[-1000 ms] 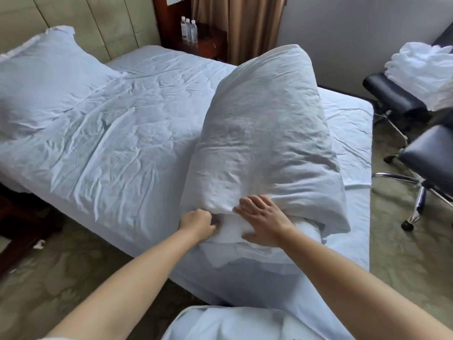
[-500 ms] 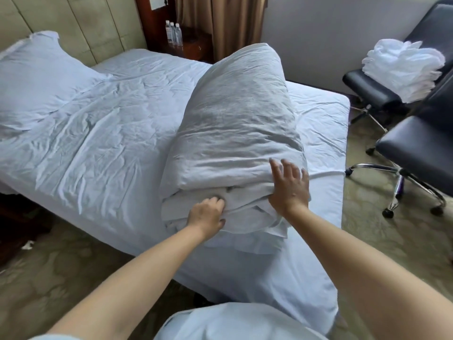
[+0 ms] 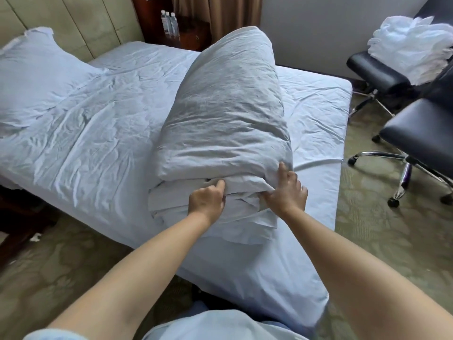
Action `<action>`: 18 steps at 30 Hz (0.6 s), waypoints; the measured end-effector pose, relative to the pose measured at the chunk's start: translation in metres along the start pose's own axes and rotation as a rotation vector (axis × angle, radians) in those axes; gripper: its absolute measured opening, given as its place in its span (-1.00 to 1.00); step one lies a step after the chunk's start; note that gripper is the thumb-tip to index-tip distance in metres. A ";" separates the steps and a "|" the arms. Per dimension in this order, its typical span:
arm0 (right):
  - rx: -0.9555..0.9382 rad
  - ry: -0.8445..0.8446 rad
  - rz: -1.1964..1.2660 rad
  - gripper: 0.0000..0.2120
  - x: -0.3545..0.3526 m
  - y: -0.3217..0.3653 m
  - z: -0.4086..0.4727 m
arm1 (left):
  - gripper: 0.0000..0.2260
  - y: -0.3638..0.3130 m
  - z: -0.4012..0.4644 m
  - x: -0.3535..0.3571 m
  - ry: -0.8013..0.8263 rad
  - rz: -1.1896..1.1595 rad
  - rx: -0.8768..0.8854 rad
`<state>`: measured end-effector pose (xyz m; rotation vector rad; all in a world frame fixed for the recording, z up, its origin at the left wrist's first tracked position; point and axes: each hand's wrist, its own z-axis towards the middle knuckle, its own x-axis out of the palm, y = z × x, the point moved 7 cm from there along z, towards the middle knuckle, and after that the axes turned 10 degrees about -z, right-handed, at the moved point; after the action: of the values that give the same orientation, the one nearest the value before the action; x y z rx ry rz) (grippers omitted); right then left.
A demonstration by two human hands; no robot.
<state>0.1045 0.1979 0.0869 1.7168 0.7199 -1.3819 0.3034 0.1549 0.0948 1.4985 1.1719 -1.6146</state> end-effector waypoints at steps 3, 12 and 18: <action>-0.097 0.021 -0.031 0.09 0.000 0.012 -0.003 | -0.58 -0.005 0.006 0.000 -0.020 0.011 0.014; -0.300 0.135 -0.045 0.11 0.030 0.051 -0.025 | -0.80 -0.006 0.030 -0.038 -0.235 0.133 0.151; -0.240 0.128 -0.031 0.22 0.036 0.065 -0.030 | -0.86 -0.010 0.034 -0.044 -0.320 0.085 0.429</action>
<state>0.1823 0.1876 0.0700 1.6184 0.9471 -1.1621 0.2865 0.1230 0.1383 1.4410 0.6030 -2.0422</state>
